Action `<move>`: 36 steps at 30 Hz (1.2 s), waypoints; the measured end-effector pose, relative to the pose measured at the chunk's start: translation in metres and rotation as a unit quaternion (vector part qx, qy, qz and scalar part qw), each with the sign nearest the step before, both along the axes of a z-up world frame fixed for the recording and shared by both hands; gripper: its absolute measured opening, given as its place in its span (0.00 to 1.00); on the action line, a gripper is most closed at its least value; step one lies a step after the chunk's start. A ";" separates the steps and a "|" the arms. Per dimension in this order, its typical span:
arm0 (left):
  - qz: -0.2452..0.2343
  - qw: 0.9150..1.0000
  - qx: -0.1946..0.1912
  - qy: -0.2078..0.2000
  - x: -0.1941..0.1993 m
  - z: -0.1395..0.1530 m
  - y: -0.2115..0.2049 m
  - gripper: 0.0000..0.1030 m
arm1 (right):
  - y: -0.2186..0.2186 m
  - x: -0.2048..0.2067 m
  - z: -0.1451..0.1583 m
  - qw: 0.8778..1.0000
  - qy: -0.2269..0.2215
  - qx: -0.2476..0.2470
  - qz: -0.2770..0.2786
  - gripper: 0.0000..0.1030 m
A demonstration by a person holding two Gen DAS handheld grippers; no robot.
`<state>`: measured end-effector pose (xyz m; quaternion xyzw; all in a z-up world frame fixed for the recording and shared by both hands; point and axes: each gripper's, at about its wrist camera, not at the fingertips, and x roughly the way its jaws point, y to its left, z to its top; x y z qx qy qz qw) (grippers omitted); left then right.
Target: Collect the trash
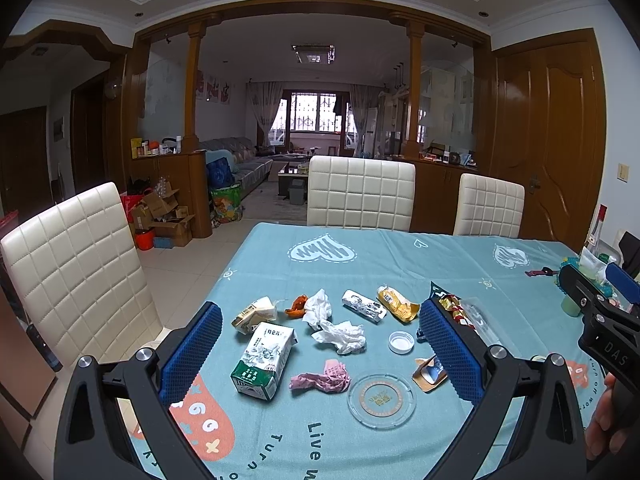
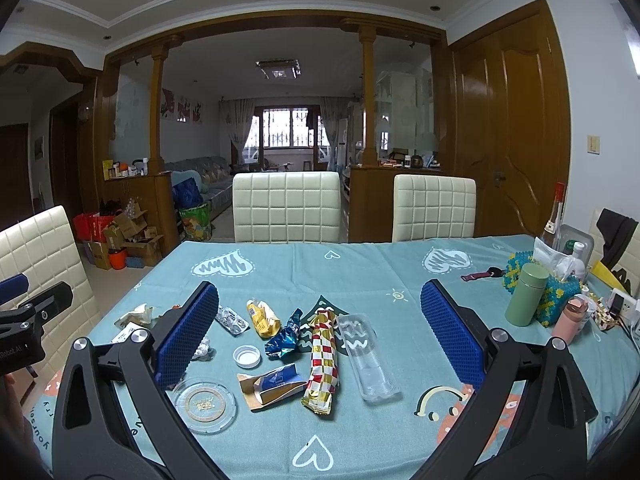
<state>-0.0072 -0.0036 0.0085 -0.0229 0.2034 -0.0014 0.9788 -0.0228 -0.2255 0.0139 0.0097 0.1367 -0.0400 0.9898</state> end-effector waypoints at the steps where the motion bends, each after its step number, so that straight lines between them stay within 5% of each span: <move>1: 0.000 1.000 -0.001 0.001 0.000 0.000 0.000 0.94 | 0.000 0.000 0.002 1.000 0.001 0.000 0.000 0.97; 19: -0.002 1.000 -0.005 0.007 0.002 -0.004 0.001 0.94 | 0.002 0.001 -0.004 1.000 0.013 0.000 -0.001 0.97; 36: 0.004 0.998 0.006 0.055 0.031 -0.040 0.002 0.94 | -0.013 0.030 -0.030 0.998 0.066 0.008 -0.013 0.97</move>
